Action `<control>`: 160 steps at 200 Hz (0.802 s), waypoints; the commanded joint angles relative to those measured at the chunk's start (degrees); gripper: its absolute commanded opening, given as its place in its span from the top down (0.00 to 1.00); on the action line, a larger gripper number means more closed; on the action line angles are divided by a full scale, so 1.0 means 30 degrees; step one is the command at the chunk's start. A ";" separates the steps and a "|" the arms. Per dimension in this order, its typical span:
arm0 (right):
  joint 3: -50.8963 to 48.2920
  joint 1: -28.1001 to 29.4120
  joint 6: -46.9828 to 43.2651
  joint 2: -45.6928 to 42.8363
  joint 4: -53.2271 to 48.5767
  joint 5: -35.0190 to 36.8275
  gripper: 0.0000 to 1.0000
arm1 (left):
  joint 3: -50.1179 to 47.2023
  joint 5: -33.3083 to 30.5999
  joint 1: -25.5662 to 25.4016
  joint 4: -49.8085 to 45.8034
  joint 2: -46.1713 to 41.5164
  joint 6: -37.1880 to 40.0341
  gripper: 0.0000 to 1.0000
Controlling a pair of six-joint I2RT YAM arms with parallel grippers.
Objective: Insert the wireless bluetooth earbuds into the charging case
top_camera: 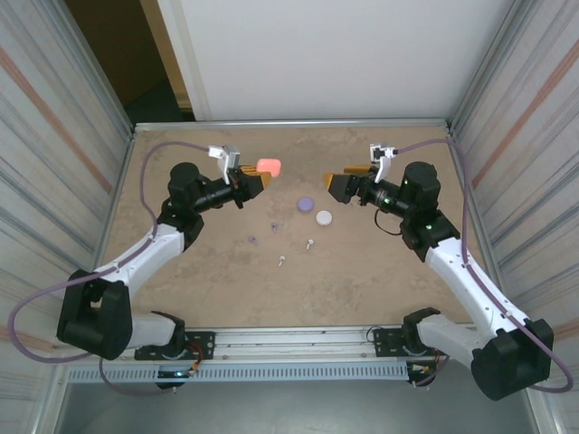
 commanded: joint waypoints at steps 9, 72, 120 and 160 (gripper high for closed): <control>-0.0285 -0.0181 0.0417 0.0259 -0.0456 0.0428 0.01 | 0.1031 -0.1025 0.0534 -0.2160 0.1330 -0.0145 1.00; -0.0429 -0.0156 0.0622 0.0475 -0.0638 0.0585 0.01 | 0.2497 -0.2050 0.0987 -0.4286 0.4758 -0.1097 1.00; -0.0525 -0.0180 0.0747 0.0533 -0.0523 0.0552 0.01 | 0.4001 -0.2329 0.0994 -0.6368 0.7291 -0.0729 1.00; -0.0460 -0.0191 0.0656 0.0526 -0.0735 0.0524 0.01 | 0.4748 -0.2492 0.0997 -0.7234 0.8817 -0.0510 1.00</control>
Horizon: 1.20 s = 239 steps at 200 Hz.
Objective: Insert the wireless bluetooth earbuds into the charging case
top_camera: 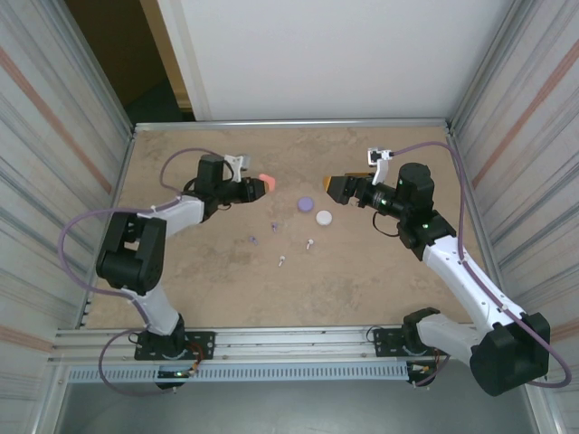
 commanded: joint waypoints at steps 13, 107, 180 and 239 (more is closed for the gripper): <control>-0.0133 -0.0166 0.0167 0.0132 -0.0127 0.0050 0.01 | 0.1228 -0.0197 0.0079 -0.1432 0.1095 0.0408 1.00; -0.0041 -0.0201 0.0025 0.0393 -0.0343 0.0006 0.01 | 0.2324 -0.0372 0.0094 -0.2177 0.3423 0.0299 1.00; 0.0120 -0.0205 -0.0010 0.0660 -0.0380 -0.0090 0.01 | 0.3085 -0.0576 0.0068 -0.3027 0.4610 0.0451 1.00; 0.0182 -0.0208 -0.0100 0.0636 -0.0591 -0.0052 0.01 | 0.3445 -0.0836 0.0071 -0.3578 0.5102 0.0423 0.92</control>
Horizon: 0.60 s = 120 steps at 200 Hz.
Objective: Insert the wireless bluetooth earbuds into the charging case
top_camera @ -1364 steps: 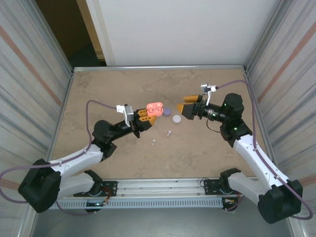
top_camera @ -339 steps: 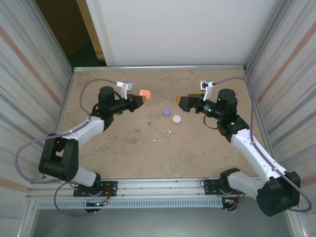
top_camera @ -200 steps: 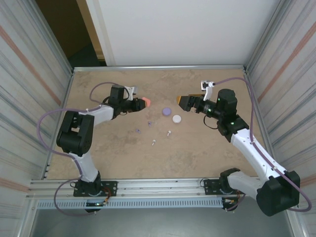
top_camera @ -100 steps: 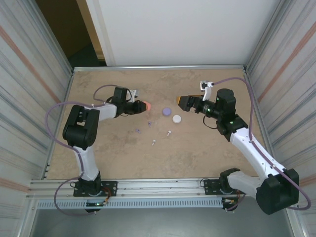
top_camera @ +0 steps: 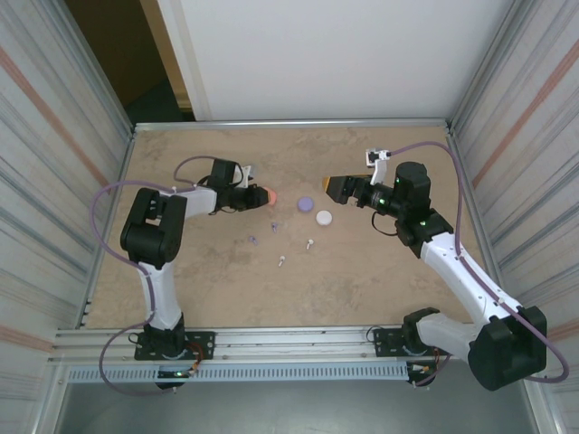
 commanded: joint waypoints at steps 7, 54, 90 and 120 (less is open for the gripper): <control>0.0190 -0.0177 -0.0120 0.0005 -0.0293 -0.0045 0.01 | 0.0577 -0.0177 0.0080 -0.0678 0.0526 0.0295 0.90; 0.0219 -0.0146 -0.0194 -0.0094 -0.0495 0.0029 0.01 | 0.0644 -0.0616 0.0056 -0.0978 0.0614 0.0342 0.81; 0.0237 -0.0197 -0.0224 -0.0212 -0.0571 -0.0143 0.01 | 0.0452 -0.0839 0.0085 -0.0794 0.0390 0.0388 0.75; 0.0160 -0.0292 -0.0328 -0.0480 -0.0875 -0.0100 0.01 | 0.0439 -0.0904 0.0088 -0.0839 0.0313 0.0490 0.67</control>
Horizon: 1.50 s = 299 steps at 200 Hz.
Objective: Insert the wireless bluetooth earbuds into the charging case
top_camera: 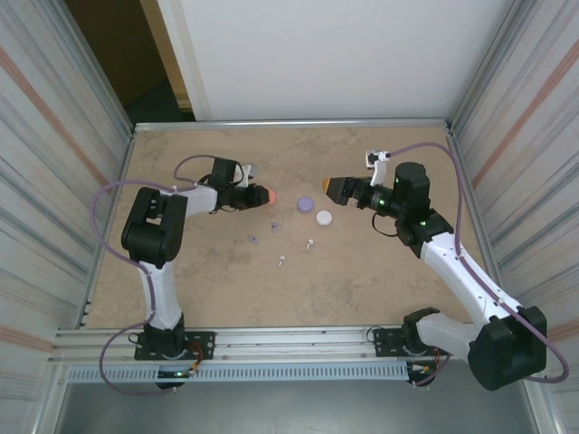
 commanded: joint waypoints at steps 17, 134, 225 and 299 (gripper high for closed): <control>0.0049 -0.0284 -0.0345 -0.0659 -0.0439 -0.0029 0.01 | 0.0114 -0.0460 0.0079 -0.0647 0.0178 0.0468 0.66; 0.0558 -0.0887 -0.2129 -0.2619 -0.3572 0.0501 0.01 | -0.1046 -0.0171 0.0114 0.0287 -0.2250 0.0730 0.54; 0.3312 -0.1133 -0.5990 -0.0549 -0.5820 -0.1022 0.01 | -0.5440 -0.0875 0.0192 0.4703 -1.0002 0.0288 0.44; 0.4644 -0.0434 -2.0295 0.1185 -0.8594 -0.0829 0.01 | -0.8607 -0.3744 0.0180 0.6500 -1.5380 0.0837 0.35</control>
